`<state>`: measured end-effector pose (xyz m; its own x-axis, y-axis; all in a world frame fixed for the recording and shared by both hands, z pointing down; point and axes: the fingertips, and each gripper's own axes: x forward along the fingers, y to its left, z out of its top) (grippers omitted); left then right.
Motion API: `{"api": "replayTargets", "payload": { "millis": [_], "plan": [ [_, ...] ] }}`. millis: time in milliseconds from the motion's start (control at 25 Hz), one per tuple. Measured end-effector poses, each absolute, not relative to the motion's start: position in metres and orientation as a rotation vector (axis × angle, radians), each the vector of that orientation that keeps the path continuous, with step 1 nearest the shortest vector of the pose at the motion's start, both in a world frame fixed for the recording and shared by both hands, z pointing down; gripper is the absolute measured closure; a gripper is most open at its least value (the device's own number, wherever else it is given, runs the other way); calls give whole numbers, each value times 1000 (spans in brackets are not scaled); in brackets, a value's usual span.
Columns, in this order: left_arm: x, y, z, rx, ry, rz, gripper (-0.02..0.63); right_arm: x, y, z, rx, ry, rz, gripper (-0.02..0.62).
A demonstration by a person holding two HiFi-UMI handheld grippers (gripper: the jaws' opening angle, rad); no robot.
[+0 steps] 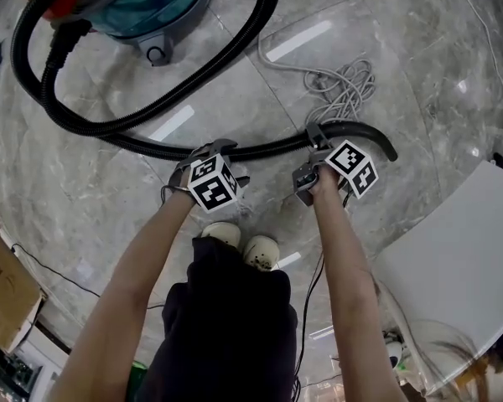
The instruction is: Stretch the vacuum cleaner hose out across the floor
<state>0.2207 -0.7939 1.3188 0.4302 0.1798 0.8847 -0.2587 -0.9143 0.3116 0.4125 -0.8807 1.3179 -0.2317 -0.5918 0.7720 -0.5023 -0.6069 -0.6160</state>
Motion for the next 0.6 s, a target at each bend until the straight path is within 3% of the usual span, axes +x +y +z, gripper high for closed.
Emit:
{"api": "replayTargets", "payload": {
  "millis": [600],
  "plan": [
    [243,-814,1251,2336,-95,1449,250,358,-892,1165,-1485,1720,-1854,354]
  ]
}}
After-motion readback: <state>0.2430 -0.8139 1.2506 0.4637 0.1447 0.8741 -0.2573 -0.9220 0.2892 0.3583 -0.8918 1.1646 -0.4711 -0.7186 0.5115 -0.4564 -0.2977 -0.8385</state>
